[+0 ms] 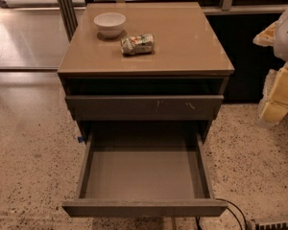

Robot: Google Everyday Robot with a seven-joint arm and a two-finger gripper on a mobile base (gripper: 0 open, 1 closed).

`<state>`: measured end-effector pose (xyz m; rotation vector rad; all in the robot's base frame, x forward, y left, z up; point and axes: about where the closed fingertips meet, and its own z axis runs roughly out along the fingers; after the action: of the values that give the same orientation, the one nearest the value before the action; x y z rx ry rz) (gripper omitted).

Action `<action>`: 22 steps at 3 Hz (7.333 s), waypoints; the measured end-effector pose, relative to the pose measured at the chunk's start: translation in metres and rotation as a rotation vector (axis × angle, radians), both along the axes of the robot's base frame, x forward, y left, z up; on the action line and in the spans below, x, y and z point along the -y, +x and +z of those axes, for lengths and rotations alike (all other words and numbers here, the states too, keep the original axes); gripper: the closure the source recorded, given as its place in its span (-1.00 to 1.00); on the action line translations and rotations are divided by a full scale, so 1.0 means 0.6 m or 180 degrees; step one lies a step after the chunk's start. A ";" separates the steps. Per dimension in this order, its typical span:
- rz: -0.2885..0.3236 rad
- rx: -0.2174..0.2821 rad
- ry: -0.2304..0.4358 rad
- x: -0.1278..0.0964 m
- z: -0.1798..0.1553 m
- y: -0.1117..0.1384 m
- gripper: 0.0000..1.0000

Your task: Close middle drawer

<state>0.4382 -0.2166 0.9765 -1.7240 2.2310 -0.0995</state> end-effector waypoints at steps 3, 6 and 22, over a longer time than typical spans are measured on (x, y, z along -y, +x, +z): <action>0.0594 0.0116 0.0105 -0.040 -0.065 -0.002 -1.00; 0.2077 0.0010 0.0596 -0.185 -0.325 -0.127 -1.00; 0.2895 -0.0691 0.1383 -0.429 -0.915 -0.119 1.00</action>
Offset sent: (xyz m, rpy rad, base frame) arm 0.0087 0.0171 -0.0272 0.0083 -0.0489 0.1710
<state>0.3667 0.0410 0.4275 -2.3359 1.2330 0.7383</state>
